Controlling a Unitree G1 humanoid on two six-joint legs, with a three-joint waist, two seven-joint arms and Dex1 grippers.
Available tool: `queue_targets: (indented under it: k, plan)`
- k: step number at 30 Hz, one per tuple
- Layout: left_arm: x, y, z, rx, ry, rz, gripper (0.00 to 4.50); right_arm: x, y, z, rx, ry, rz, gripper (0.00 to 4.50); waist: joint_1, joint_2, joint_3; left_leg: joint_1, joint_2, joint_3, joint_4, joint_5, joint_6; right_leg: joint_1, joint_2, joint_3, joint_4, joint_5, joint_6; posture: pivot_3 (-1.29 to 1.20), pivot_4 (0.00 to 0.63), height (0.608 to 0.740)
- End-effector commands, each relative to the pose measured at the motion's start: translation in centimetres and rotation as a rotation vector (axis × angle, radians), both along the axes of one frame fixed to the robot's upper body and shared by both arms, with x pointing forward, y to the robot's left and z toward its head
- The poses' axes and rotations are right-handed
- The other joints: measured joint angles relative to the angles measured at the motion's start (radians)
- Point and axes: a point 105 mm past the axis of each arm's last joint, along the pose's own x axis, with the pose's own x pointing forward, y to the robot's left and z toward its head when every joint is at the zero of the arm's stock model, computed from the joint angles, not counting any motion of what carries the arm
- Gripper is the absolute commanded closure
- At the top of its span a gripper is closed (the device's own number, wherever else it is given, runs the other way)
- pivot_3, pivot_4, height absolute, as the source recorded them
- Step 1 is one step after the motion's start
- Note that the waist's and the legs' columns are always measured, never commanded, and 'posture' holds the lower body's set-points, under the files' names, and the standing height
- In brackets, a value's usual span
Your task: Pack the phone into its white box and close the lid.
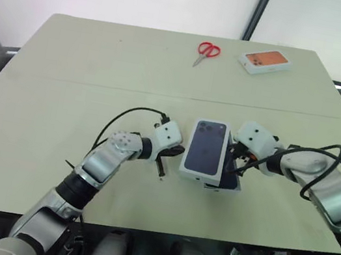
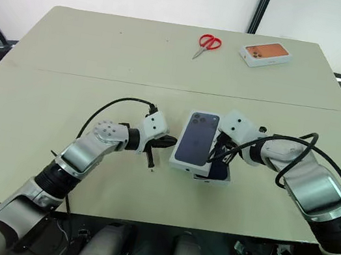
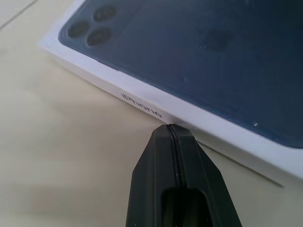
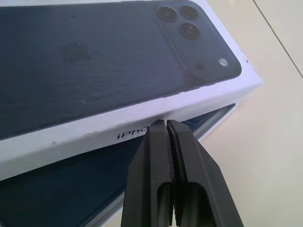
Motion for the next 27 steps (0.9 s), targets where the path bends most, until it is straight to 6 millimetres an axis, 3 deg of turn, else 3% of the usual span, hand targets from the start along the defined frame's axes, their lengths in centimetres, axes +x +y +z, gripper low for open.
queue_targets:
  k: [1, 15, 27]
  plan:
    - [-0.8, -1.7, 2.0, -0.077, -0.04, -0.065, 4.5, -0.3, 0.4, 1.1, -0.007, -0.049, 0.031, 4.41, 0.0, 0.0, 0.0, 0.0, 0.0, 0.0, 0.0, 0.0, 0.0, 0.0, 0.0, 0.0, 0.0, 0.0, 0.0, 0.0, 0.15, 0.74]
    - [-2.9, -3.7, 3.1, -0.109, -0.051, -0.177, 4.5, -0.9, -1.6, 0.7, -0.061, -0.032, 0.009, 4.41, 0.001, 0.0, 0.0, 0.0, 0.0, 0.0, 0.0, 0.0, 0.0, 0.0, 0.0, 0.0, 0.0, 0.0, 0.0, 0.0, 0.15, 0.74]
    - [-3.6, -3.5, 2.4, -0.065, -0.017, -0.227, 4.5, -1.2, -2.2, 0.1, -0.073, -0.021, -0.005, 4.41, 0.001, 0.0, 0.0, 0.0, 0.0, 0.0, 0.0, 0.0, 0.0, 0.001, -0.001, 0.0, 0.0, 0.0, 0.0, 0.0, 0.15, 0.74]
